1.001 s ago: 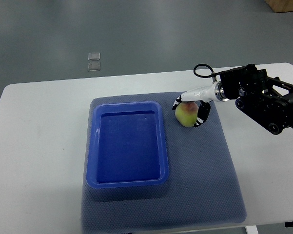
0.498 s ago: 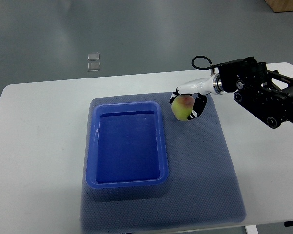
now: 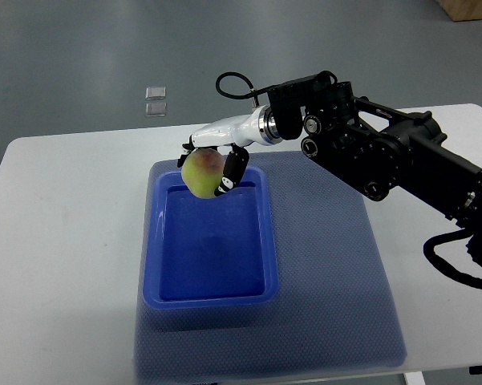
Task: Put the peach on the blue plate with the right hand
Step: 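Lift the peach and carry it over the blue tray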
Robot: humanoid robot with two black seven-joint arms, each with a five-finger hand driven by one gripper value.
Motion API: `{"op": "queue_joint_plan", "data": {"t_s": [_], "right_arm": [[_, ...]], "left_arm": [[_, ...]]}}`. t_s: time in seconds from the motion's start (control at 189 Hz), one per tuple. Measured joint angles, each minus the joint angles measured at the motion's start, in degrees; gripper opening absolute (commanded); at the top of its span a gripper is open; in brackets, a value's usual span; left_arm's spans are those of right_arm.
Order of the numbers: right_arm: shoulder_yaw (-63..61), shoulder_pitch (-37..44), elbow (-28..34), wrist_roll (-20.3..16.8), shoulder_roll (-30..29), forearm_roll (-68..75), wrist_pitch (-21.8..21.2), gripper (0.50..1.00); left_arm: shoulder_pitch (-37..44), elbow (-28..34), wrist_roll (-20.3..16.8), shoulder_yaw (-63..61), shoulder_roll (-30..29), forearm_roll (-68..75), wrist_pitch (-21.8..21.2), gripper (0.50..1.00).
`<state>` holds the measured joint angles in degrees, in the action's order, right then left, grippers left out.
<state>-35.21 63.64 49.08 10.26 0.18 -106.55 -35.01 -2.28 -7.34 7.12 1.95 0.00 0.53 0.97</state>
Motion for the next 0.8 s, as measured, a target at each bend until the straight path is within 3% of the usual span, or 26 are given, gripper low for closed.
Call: {"op": "queue_joint_plan", "data": {"t_s": [0.037, 0.122, 0.127, 0.148, 0.217, 0.222, 0.328, 0.344, 0.44, 0.8], "right_arm": [[0.24, -0.40, 0.02, 0.01, -0.10, 0.15, 0.00, 0.780], [0.65, -1.55, 0.04, 0.01, -0.16, 0.21, 0.00, 0.791], [0.67, -1.62, 0.05, 0.01, -0.16, 0.21, 0.00, 0.815], [0.73, -1.88, 0.05, 0.02, -0.16, 0.21, 0.00, 0.823], [1.47, -2.73, 0.05, 0.02, -0.18, 0.20, 0.00, 0.827], [1.55, -2.79, 0.05, 0.02, -0.18, 0.20, 0.00, 0.854], [3.09, -3.62, 0.06, 0.03, -0.19, 0.14, 0.00, 0.860], [3.22, -3.71, 0.06, 0.03, -0.19, 0.14, 0.00, 0.891], [3.60, -4.54, 0.06, 0.02, -0.18, -0.04, 0.00, 0.926], [3.20, -4.90, 0.01, -0.07, -0.18, 0.39, 0.00, 0.930]], "left_arm": [[0.00, 0.00, 0.00, 0.00, 0.00, 0.00, 0.00, 1.000], [-0.01, -0.02, 0.00, 0.00, 0.00, 0.00, 0.00, 1.000], [-0.01, -0.02, 0.00, 0.00, 0.00, 0.00, 0.00, 1.000], [0.00, -0.02, 0.00, 0.00, 0.00, 0.00, 0.00, 1.000], [-0.01, -0.04, 0.00, 0.00, 0.00, 0.00, 0.00, 1.000], [-0.01, -0.04, 0.00, 0.00, 0.00, 0.00, 0.00, 1.000], [0.00, -0.04, 0.00, 0.00, 0.00, 0.00, 0.00, 1.000], [0.00, -0.04, 0.00, 0.00, 0.00, 0.00, 0.00, 1.000], [0.00, -0.05, 0.00, -0.01, 0.00, 0.00, 0.00, 1.000], [-0.08, -0.05, 0.00, -0.02, 0.00, 0.00, 0.00, 1.000]]}}
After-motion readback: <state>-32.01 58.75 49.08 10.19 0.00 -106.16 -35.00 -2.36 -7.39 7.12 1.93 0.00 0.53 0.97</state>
